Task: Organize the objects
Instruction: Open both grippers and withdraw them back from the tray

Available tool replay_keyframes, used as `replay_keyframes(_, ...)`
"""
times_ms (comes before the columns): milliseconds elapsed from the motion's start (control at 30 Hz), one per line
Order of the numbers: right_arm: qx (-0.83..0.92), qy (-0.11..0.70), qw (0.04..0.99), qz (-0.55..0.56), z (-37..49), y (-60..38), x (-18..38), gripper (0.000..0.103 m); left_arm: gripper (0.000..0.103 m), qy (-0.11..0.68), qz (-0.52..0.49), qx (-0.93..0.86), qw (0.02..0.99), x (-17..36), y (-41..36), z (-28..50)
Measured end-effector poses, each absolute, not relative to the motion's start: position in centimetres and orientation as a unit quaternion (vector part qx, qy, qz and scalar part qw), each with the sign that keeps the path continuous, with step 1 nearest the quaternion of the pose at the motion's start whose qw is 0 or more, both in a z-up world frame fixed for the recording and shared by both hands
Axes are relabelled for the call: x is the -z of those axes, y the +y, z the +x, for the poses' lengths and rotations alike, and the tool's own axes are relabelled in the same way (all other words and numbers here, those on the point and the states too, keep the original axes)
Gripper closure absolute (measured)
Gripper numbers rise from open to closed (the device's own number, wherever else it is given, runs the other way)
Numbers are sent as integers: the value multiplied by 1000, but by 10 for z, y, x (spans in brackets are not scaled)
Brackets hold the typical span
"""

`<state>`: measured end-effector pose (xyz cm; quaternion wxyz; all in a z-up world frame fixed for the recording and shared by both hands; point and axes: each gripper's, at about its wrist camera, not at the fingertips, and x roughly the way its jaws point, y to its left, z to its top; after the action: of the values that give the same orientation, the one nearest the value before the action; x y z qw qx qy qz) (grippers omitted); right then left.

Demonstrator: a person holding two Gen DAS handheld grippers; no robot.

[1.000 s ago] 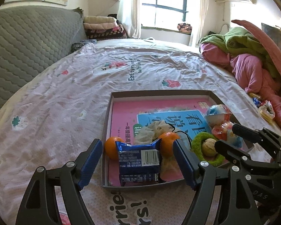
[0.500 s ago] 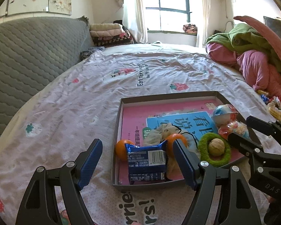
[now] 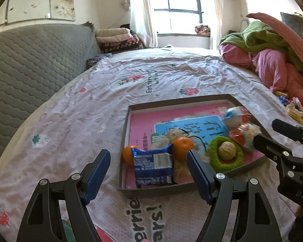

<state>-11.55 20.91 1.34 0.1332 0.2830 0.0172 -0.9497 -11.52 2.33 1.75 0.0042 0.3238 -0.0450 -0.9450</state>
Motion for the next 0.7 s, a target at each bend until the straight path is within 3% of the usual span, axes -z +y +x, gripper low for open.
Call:
replay_keyframes(133, 951, 8, 134, 280, -105, 209, -16, 40, 25, -39, 334, 942, -5, -14, 28, -104)
replay_keyframes(267, 948, 7, 135, 289, -93, 206, -12, 33, 25, -26, 346, 938, -13, -11, 30, -97)
replay_keyframes(567, 948, 5, 129, 292, -72, 205, -11, 33, 25, -17, 352, 936, -11, -4, 33, -80)
replay_keyframes(700, 948, 2, 124, 293, -66, 206, -10, 27, 25, -8, 353, 935, -13, -3, 30, -72)
